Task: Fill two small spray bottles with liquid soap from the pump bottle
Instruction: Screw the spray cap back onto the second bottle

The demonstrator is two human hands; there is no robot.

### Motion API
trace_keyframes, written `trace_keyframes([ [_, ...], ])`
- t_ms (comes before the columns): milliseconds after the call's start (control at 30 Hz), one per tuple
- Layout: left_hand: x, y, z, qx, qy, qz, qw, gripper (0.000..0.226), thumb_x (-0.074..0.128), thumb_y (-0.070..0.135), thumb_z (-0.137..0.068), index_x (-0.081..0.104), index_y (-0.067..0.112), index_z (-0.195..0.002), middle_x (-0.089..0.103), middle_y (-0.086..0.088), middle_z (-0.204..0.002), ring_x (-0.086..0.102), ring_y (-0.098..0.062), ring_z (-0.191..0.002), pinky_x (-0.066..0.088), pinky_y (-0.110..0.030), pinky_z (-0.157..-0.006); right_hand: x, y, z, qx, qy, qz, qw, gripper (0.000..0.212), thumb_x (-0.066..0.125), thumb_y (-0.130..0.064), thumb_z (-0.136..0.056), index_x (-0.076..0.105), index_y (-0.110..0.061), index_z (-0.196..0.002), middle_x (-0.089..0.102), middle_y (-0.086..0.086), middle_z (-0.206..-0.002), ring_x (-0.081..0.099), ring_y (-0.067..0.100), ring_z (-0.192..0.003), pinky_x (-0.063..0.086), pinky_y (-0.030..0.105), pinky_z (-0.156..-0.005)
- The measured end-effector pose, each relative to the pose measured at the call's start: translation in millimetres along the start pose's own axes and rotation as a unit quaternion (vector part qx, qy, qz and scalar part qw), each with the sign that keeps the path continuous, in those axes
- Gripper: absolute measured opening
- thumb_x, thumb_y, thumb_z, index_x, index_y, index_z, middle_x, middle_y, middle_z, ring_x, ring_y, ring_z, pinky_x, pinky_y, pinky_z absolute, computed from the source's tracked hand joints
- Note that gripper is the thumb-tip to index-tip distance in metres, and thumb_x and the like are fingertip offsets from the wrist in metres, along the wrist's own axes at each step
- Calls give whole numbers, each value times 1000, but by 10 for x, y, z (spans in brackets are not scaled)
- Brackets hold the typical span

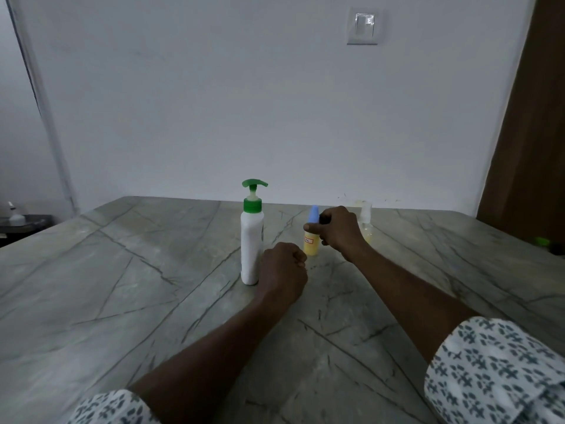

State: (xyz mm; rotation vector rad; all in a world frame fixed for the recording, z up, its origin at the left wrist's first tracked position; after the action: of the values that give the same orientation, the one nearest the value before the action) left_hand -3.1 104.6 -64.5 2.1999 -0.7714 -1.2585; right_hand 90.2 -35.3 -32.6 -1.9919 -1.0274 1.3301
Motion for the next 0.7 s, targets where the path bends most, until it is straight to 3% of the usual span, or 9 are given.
trace_keyframes([
  [100,-72,53,20,8,28,-1,1000,18,73,14,-84,73,11,-102,74,-4,-97,65,-9,-80,51,-18,-73,-3,-15,36,5,-6,2,1000,43,84,-34,-70,69,3,-86,71,17,-86,69,34,-80,56,49,-77],
  [200,-242,177,73,19,88,17,996,22,75,28,-84,73,13,-100,75,-2,-88,67,-9,-72,58,-29,-71,-37,-29,78,8,3,15,1000,62,87,-42,-63,65,4,-100,68,20,-92,67,35,-82,55,52,-76],
  [333,-655,382,208,50,230,10,972,24,72,39,-85,70,18,-97,67,5,-71,61,-9,-62,52,-27,-60,-167,-112,159,-10,36,61,997,65,83,-44,-67,60,3,-106,67,16,-95,65,30,-87,55,46,-79],
  [400,-875,401,276,50,301,33,952,29,75,31,-83,63,14,-102,61,3,-78,55,-9,-66,43,-21,-56,-253,-174,252,-24,51,95,994,59,79,-42,-74,60,1,-110,66,13,-100,62,26,-93,50,38,-79],
  [467,-1008,240,290,-8,335,81,939,46,79,27,-78,53,10,-111,57,-3,-97,53,-13,-82,37,-17,-64,-323,-229,377,-36,55,114,991,54,76,-41,-77,60,-1,-111,66,11,-101,60,25,-94,48,36,-80],
  [567,-909,-128,190,-124,248,74,958,80,86,37,-68,40,8,-126,46,-13,-124,46,-28,-115,42,-34,-87,-381,-294,594,-56,38,115,991,48,74,-37,-79,62,-2,-111,67,10,-97,62,23,-91,49,36,-81],
  [633,-784,-305,146,-175,180,65,966,94,89,41,-63,37,7,-133,43,-17,-132,44,-33,-121,44,-43,-95,-399,-303,740,-69,10,123,990,44,75,-35,-80,64,-4,-111,68,9,-96,62,21,-87,49,32,-77],
  [700,-744,-364,107,-180,163,97,965,92,91,37,-62,40,5,-133,49,-18,-132,50,-33,-118,48,-44,-96,-418,-279,866,-77,-20,133,988,40,75,-33,-80,66,-7,-110,67,5,-93,61,17,-83,46,27,-72],
])
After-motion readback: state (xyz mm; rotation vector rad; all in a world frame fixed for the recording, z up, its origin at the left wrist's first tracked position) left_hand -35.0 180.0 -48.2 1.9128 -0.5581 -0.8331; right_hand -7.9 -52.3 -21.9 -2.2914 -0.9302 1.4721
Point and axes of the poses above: each hand's wrist, its own z-axis away from the middle knuckle, its own x-axis out of the palm, y = z × x, the point moved 7 cm from there along -z, towards the middle knuckle
